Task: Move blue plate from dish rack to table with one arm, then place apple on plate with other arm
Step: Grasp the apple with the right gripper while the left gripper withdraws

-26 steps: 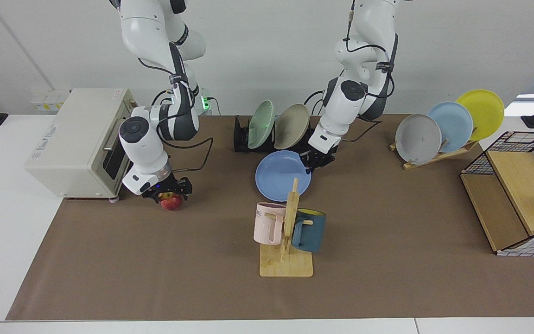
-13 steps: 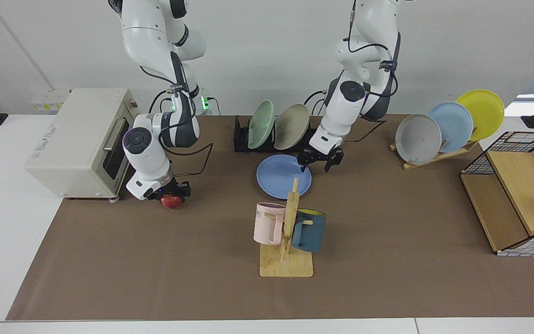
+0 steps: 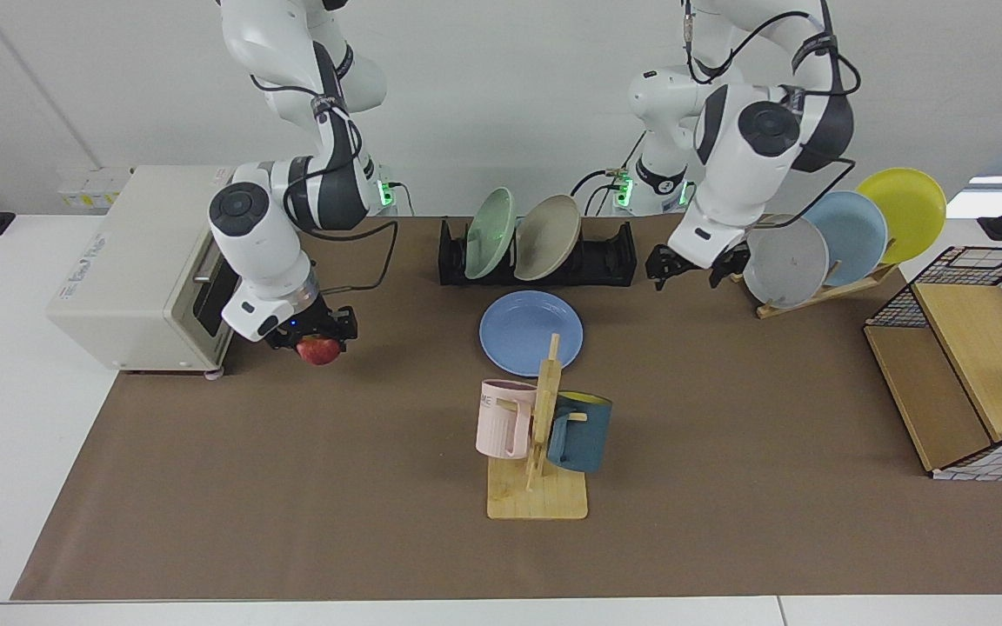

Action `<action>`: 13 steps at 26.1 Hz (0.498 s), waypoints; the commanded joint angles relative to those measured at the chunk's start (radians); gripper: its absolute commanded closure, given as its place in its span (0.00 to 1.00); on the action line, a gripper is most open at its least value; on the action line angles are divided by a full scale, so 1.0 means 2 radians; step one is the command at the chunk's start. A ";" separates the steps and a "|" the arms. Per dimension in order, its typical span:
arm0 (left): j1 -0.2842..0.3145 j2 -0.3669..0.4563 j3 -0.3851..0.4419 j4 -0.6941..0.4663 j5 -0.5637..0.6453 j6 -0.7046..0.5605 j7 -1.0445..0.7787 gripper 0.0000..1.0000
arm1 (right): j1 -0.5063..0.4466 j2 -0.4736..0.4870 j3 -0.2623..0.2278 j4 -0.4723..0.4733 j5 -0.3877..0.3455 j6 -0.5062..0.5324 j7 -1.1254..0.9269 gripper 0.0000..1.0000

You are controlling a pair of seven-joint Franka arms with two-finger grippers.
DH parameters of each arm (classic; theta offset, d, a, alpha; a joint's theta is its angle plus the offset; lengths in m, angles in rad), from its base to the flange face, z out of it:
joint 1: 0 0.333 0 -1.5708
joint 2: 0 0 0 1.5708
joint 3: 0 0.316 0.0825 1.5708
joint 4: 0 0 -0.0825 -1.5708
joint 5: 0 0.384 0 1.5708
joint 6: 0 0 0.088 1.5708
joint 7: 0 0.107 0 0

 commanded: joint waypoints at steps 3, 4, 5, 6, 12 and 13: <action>-0.001 -0.028 0.042 0.016 0.004 -0.033 0.065 0.00 | 0.088 0.005 0.000 0.016 -0.006 -0.005 0.126 1.00; -0.001 -0.029 0.045 0.016 0.004 -0.033 0.070 0.00 | 0.100 0.006 0.000 0.023 -0.006 -0.007 0.140 1.00; -0.001 -0.029 0.045 0.017 0.004 -0.034 0.072 0.00 | 0.110 0.008 0.000 0.030 -0.006 -0.008 0.153 1.00; -0.001 -0.029 0.046 0.017 0.004 -0.033 0.072 0.00 | 0.121 0.009 0.000 0.035 -0.004 -0.009 0.165 1.00; -0.005 -0.029 0.043 0.017 0.004 -0.031 0.070 0.00 | 0.178 0.032 0.002 0.053 0.001 -0.003 0.268 1.00; -0.004 -0.029 0.043 0.017 0.004 -0.031 0.071 0.00 | 0.184 0.038 0.003 0.056 0.003 0.000 0.283 1.00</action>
